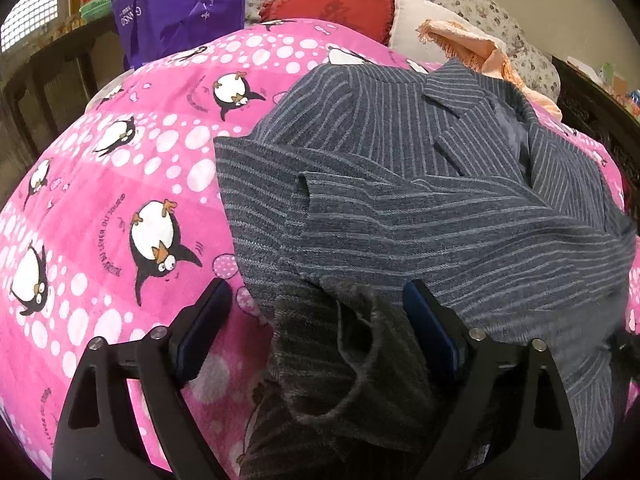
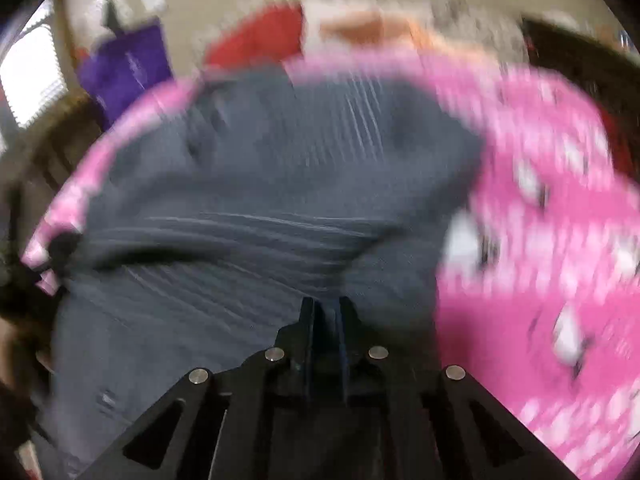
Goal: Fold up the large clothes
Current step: 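Lower the sleeve onto the jacket and open the right gripper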
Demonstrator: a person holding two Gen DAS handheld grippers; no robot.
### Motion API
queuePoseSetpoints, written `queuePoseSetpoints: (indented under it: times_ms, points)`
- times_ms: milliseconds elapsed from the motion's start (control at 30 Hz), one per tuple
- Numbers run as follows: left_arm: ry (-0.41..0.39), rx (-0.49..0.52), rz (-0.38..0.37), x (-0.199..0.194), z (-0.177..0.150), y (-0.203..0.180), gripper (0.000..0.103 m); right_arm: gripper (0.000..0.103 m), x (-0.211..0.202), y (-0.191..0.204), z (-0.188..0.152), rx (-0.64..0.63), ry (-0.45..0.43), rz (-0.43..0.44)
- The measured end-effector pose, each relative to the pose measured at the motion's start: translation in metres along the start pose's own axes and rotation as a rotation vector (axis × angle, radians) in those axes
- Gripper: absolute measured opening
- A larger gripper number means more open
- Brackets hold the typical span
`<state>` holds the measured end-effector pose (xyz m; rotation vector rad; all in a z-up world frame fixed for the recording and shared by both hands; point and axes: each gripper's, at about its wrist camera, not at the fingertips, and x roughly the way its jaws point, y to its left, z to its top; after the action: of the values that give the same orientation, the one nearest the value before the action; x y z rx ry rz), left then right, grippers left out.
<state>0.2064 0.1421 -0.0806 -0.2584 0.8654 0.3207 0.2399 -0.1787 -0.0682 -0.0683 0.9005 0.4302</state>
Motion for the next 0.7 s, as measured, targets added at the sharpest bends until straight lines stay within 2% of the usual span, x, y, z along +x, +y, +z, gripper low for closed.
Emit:
queuePoseSetpoints:
  times_ms: [33, 100, 167, 267, 333, 400, 433, 467, 600, 700]
  points:
    - [0.0, 0.002, 0.002, 0.0, 0.0, -0.001, 0.09, 0.005, -0.004, -0.007, -0.001, 0.045, -0.005, 0.025]
    - [0.001, -0.001, -0.004, 0.001, 0.0, 0.001, 0.09, 0.004, -0.013, -0.009, 0.004, 0.117, 0.03, -0.007]
    - [0.002, -0.001, -0.005, 0.001, 0.0, 0.002, 0.09, 0.005, -0.036, 0.006, 0.015, 0.105, -0.036, -0.052]
    - [0.001, -0.001, -0.006, 0.001, 0.001, 0.002, 0.09, 0.011, -0.056, 0.023, 0.028, 0.083, -0.13, -0.044]
    - [0.0, -0.006, -0.011, 0.001, 0.001, 0.003, 0.09, 0.022, -0.038, 0.017, 0.038, 0.085, -0.083, -0.085]
    - [-0.002, -0.01, -0.02, 0.0, 0.0, 0.004, 0.091, 0.02, 0.003, 0.005, 0.022, 0.054, 0.084, -0.171]
    - [-0.003, -0.012, -0.022, 0.0, 0.0, 0.005, 0.091, 0.02, 0.0, 0.006, 0.015, 0.008, 0.008, -0.155]
    - [-0.003, -0.013, -0.025, 0.0, 0.0, 0.005, 0.091, 0.02, -0.002, 0.008, 0.01, -0.04, 0.005, -0.161]
    - [-0.022, -0.021, -0.026, -0.015, -0.001, 0.016, 0.091, 0.019, -0.011, 0.008, 0.011, -0.033, 0.06, -0.151]
    - [-0.084, 0.041, 0.0, -0.041, 0.001, 0.035, 0.091, 0.019, -0.019, 0.001, 0.003, -0.046, 0.09, -0.131]
